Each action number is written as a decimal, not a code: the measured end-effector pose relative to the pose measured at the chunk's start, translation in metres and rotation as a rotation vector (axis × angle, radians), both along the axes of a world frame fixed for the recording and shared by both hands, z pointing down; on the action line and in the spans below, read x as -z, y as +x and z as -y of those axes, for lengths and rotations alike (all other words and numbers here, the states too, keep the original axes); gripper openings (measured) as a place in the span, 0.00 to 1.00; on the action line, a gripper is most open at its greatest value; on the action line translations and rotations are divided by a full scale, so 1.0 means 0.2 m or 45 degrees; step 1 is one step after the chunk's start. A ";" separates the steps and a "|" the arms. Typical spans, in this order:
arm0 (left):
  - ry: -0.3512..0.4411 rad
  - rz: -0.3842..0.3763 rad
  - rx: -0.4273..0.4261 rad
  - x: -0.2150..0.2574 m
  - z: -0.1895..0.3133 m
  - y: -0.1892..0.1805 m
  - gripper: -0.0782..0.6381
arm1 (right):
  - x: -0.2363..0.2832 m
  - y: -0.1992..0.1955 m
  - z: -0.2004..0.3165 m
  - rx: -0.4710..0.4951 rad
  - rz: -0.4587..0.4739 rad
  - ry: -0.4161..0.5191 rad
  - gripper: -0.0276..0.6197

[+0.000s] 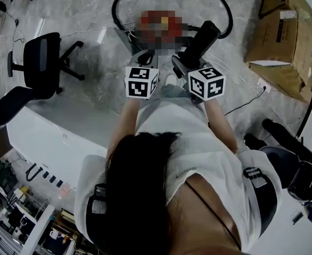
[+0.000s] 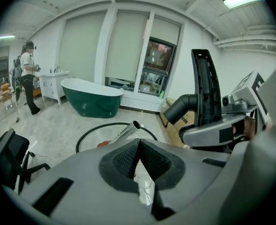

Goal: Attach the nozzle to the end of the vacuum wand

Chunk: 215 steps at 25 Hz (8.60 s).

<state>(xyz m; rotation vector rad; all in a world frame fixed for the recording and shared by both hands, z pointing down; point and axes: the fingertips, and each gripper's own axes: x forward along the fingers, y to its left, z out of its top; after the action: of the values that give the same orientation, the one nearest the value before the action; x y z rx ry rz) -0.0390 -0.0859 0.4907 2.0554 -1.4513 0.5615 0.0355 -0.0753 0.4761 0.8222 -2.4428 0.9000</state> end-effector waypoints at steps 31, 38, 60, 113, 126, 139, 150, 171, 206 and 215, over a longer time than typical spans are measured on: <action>0.045 0.150 0.037 -0.05 0.19 -0.06 0.12 | -0.05 0.09 0.16 0.026 0.002 -0.064 0.21; 0.025 0.226 -0.030 -0.12 0.26 -0.09 0.31 | -0.05 0.06 0.22 0.014 0.003 -0.081 0.21; 0.115 0.422 -0.465 -0.31 0.47 -0.09 0.54 | -0.05 0.00 0.30 -0.076 -0.003 -0.113 0.21; 0.180 0.515 -0.934 -0.71 0.62 0.09 0.35 | -0.08 -0.14 0.40 -0.043 -0.008 -0.184 0.21; 0.182 0.517 -0.940 -0.70 0.62 0.09 0.34 | -0.14 -0.14 0.37 -0.004 0.115 -0.297 0.21; 0.196 0.530 -0.964 -0.71 0.62 0.09 0.34 | -0.16 -0.13 0.42 0.050 0.323 -0.503 0.21; 0.194 0.510 -0.971 -0.71 0.62 0.10 0.34 | -0.19 -0.14 0.38 0.182 0.403 -0.660 0.21; 0.126 0.458 -1.042 -0.72 0.62 0.11 0.34 | -0.25 -0.19 0.34 0.315 0.160 -0.493 0.21; 0.018 0.354 -1.107 -0.74 0.61 0.13 0.36 | -0.32 -0.24 0.29 0.237 -0.206 -0.151 0.21; 0.007 0.345 -1.113 -0.74 0.62 0.14 0.36 | -0.36 -0.26 0.31 0.075 -0.207 -0.001 0.21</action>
<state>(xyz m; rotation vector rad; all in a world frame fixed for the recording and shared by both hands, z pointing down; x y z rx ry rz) -0.0112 -0.2104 0.6395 2.6444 -0.5923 1.2017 -0.0157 -0.1367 0.5484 0.7865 -2.3134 0.7812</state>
